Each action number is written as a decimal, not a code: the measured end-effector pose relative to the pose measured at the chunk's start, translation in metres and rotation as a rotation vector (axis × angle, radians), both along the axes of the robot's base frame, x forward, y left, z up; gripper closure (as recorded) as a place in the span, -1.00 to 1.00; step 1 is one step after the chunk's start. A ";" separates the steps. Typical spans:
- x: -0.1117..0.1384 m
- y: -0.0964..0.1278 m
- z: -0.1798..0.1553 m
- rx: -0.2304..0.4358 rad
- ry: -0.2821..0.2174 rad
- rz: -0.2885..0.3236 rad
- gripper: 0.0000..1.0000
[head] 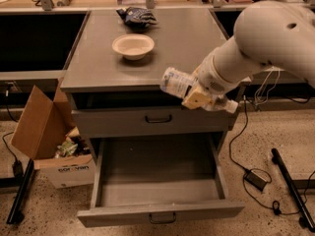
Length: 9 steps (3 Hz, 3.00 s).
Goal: Place blue plastic bottle into middle drawer
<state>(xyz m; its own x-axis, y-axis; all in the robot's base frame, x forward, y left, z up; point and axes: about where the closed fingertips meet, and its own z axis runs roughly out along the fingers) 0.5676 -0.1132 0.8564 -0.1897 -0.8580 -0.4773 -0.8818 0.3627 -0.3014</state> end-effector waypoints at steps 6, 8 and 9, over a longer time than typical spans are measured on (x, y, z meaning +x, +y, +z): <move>-0.075 -0.004 -0.417 -0.178 0.424 -0.082 0.63; -0.049 -0.005 -0.432 -0.136 0.413 -0.117 -0.58; -0.034 -0.007 -0.421 -0.093 0.381 -0.138 -0.99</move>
Offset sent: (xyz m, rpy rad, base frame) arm -0.0897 0.0294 -0.2605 -0.2154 0.3280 0.1330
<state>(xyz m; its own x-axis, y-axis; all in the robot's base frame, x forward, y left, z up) 0.5337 -0.1203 0.4359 -0.4539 -0.8485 -0.2722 -0.8817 0.4717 -0.0002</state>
